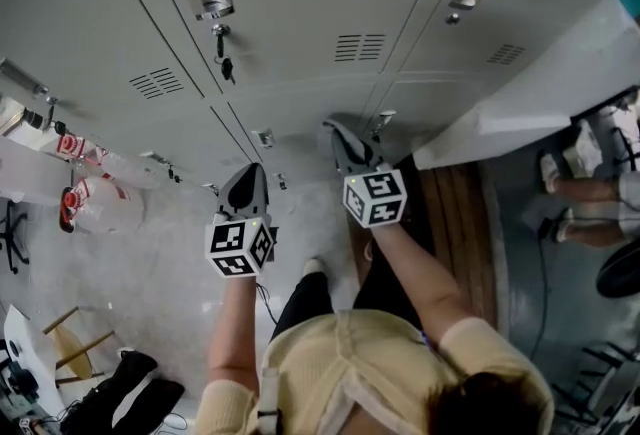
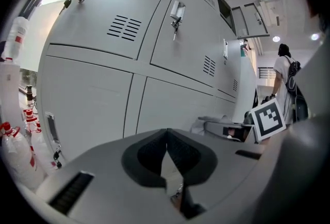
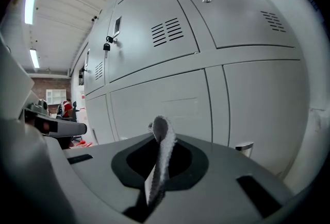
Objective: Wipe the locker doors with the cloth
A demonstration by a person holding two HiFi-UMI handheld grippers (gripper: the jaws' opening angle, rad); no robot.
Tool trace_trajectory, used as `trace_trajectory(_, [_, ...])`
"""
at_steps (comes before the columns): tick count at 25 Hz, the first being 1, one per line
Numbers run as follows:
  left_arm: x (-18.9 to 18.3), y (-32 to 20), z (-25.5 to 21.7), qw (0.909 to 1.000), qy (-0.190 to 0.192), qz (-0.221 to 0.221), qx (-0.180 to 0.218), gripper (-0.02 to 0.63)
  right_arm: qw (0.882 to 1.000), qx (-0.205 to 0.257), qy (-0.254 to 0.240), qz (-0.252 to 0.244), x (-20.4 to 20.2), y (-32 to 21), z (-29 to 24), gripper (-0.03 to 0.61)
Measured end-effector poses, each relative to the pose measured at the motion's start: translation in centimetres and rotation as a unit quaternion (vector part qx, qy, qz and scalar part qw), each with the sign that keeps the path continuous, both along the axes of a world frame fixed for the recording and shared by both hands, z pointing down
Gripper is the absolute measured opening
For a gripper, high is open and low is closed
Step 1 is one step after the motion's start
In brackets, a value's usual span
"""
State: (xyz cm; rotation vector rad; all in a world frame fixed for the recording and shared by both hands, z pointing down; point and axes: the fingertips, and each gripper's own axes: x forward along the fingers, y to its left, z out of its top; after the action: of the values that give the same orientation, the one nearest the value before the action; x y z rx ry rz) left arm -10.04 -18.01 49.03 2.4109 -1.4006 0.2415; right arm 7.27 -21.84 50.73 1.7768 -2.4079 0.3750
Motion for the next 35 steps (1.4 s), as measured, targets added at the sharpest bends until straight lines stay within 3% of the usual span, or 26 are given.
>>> trace_trajectory(13, [-6.7, 1.8, 1.5, 0.9967, -0.008, -0.079, -0.017, 0.003, 0.997, -0.004, -0.005, -0.074, -8.0, -1.7, 1.2, 0.015])
trace_trajectory(25, [-8.2, 1.8, 2.3, 0.9940, -0.008, -0.106, -0.027, 0.003, 0.992, -0.007, 0.000, -0.125, -13.8, -3.6, 1.9, 0.015])
trace_trajectory(35, [-8.2, 1.4, 2.6, 0.9938, -0.006, -0.106, -0.034, 0.003, 0.991, -0.005, 0.032, -0.128, -13.4, -4.5, 2.5, 0.015])
